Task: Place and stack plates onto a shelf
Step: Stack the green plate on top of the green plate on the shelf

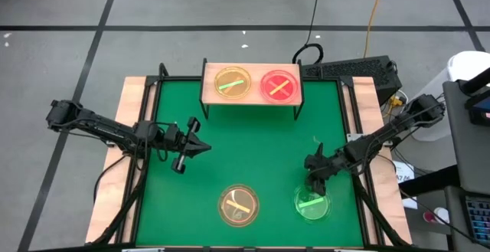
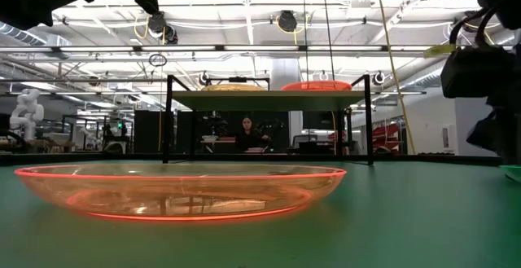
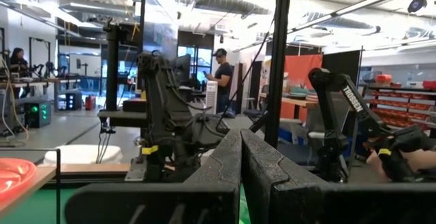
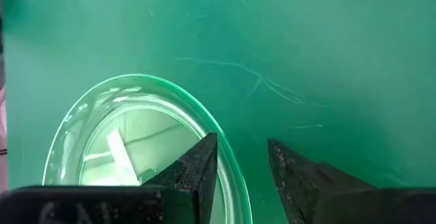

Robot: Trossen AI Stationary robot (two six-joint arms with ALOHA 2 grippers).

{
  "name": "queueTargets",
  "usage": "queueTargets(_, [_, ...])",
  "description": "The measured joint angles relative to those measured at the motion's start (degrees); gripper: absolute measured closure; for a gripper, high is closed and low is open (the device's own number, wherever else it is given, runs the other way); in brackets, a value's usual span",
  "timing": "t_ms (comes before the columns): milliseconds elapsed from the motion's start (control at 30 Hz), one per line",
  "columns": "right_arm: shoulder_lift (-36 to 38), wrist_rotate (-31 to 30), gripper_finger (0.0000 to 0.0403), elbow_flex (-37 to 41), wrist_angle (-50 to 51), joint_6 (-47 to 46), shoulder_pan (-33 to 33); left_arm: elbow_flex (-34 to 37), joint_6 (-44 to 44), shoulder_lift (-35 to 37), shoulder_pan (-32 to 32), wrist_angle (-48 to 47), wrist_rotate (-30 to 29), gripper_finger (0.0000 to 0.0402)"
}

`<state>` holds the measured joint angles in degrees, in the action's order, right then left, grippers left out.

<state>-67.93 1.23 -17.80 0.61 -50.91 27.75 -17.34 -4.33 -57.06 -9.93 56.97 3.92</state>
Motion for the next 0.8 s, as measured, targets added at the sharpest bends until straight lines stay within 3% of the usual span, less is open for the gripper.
queueTargets(267, [0.84, -0.92, 0.0394, 0.50, -2.94, 5.72, 0.09, 0.00, 0.17, 0.00, 0.00, -0.23, 0.00, 0.0398])
queueTargets(467, [1.04, -3.79, 0.0401, 0.52, -6.68, 8.44, 0.02, 0.00, 0.48, 0.00, 0.00, -0.22, 0.00, 0.0398])
queueTargets(800, [1.10, -11.70, 0.0403, 0.55, -31.79, 22.79, -5.52, 0.00, 0.81, 0.00, 0.00, -0.22, 0.00, 0.0398])
